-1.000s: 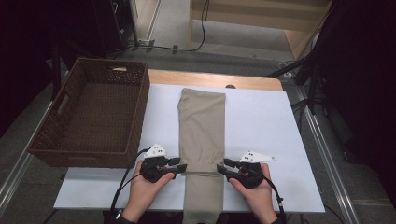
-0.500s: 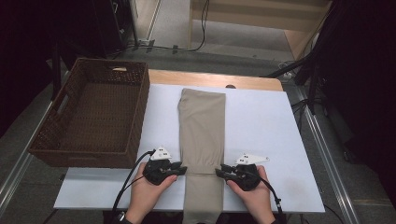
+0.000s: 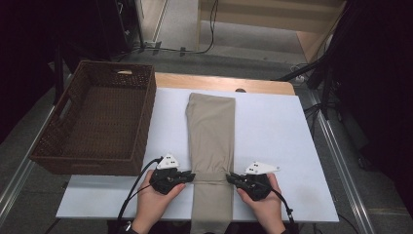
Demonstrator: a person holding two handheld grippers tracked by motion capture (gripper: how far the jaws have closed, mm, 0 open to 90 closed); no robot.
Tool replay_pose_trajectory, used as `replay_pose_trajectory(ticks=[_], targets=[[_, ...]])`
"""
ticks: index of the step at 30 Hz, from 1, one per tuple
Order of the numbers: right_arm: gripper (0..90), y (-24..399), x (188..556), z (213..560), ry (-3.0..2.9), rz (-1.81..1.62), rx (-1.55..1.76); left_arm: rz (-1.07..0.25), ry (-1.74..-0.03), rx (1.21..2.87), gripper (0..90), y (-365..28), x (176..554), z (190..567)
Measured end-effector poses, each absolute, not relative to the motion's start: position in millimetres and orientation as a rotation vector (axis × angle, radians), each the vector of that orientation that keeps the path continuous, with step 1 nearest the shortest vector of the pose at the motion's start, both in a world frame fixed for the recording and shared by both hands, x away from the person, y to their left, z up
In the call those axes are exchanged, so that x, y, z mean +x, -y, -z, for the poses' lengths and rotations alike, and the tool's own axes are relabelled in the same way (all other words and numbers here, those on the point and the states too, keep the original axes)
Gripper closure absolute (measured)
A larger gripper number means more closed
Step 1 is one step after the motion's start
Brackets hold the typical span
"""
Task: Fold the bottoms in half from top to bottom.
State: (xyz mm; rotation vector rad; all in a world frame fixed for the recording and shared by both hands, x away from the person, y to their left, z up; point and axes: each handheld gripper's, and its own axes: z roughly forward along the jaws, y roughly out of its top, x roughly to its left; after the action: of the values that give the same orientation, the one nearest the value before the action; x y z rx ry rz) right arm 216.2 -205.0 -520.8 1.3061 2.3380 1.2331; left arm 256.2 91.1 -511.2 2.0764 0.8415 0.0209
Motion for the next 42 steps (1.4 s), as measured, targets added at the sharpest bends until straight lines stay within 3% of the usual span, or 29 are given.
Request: replay_pose_trajectory(ticks=[42], targets=[[82.3, 214.2, 182.0, 507.0, -2.343, -1.296, 1.228, 0.025, -0.746, 2.070, 82.3, -93.5, 224.7, 497.8]])
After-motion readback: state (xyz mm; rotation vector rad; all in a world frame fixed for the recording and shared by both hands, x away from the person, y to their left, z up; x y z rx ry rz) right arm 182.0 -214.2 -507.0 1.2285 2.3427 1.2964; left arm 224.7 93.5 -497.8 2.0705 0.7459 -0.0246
